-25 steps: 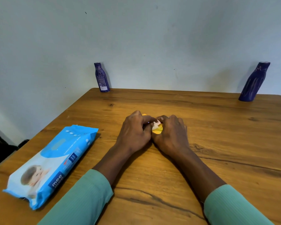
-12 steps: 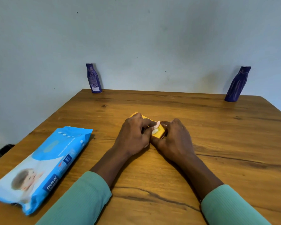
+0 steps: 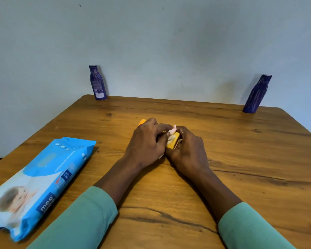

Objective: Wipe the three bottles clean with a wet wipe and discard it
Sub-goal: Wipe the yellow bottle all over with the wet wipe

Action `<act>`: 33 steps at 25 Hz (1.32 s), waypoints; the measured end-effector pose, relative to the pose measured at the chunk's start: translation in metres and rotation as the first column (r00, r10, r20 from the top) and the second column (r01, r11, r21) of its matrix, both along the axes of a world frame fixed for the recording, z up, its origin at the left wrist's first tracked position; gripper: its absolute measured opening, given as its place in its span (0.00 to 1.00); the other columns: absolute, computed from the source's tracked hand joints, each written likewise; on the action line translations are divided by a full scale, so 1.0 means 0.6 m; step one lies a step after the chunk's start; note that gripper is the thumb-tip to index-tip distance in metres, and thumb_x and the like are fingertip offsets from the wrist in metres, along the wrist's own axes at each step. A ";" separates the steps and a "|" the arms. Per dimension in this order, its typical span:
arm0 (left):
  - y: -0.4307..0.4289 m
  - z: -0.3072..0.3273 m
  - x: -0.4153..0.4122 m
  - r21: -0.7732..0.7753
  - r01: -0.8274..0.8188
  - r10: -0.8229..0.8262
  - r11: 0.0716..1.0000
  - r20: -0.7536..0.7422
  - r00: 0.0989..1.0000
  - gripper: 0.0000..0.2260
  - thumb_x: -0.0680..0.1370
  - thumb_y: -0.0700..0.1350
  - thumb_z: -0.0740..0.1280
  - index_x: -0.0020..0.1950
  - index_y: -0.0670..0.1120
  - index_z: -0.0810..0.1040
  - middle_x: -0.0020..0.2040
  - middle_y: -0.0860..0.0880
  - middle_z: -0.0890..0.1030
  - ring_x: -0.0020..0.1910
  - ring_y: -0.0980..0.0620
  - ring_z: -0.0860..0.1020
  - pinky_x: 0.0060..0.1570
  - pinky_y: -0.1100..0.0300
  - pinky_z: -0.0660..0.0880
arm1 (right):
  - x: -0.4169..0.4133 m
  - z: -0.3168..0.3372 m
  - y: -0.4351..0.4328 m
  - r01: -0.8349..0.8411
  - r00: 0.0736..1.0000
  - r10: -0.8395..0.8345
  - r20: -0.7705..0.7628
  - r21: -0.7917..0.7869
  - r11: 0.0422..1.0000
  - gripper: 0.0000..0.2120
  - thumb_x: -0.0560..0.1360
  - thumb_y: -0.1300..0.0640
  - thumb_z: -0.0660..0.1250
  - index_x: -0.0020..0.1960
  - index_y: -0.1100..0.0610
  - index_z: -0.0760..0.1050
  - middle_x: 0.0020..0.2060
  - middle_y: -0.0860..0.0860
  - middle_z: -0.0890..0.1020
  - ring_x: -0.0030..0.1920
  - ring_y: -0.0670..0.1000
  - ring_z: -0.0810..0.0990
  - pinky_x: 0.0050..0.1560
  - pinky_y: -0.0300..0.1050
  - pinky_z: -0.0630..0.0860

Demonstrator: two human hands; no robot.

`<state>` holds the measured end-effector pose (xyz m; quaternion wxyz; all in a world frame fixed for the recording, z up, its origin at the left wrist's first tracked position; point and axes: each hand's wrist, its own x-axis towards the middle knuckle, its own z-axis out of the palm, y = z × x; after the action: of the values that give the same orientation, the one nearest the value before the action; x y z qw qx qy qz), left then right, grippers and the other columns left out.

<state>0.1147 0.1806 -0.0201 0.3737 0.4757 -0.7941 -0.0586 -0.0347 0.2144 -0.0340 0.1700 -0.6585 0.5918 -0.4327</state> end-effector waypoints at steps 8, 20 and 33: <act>-0.036 0.001 0.051 0.010 -0.363 0.362 0.932 0.040 0.931 0.15 0.83 0.47 0.68 0.70 0.51 0.81 0.49 0.48 0.77 0.46 0.54 0.74 0.35 0.64 0.66 | -0.005 -0.001 -0.007 -0.025 1.000 0.024 0.006 0.096 0.995 0.33 0.70 0.51 0.82 0.71 0.50 0.72 0.60 0.48 0.82 0.57 0.48 0.81 0.53 0.47 0.83; 0.014 -0.012 -0.017 -0.036 0.159 -0.162 0.987 -0.109 0.981 0.13 0.80 0.45 0.72 0.64 0.47 0.85 0.49 0.51 0.82 0.46 0.58 0.80 0.45 0.68 0.74 | -0.012 -0.005 -0.014 -0.089 0.978 0.078 0.194 0.047 0.995 0.16 0.74 0.62 0.74 0.60 0.52 0.78 0.45 0.43 0.84 0.43 0.41 0.83 0.39 0.36 0.80; 0.008 -0.007 -0.018 -0.034 0.166 -0.169 0.986 -0.087 0.982 0.12 0.80 0.45 0.73 0.63 0.49 0.86 0.48 0.52 0.81 0.44 0.63 0.78 0.44 0.76 0.68 | -0.011 -0.003 -0.018 -0.081 0.979 0.066 0.193 0.072 0.994 0.15 0.73 0.63 0.74 0.58 0.53 0.78 0.45 0.44 0.84 0.43 0.42 0.82 0.37 0.31 0.76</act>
<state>0.1038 0.1856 -0.0241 0.4091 0.3992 -0.8144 -0.1007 -0.0413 0.2039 -0.0356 0.2678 -0.6282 0.5647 -0.4634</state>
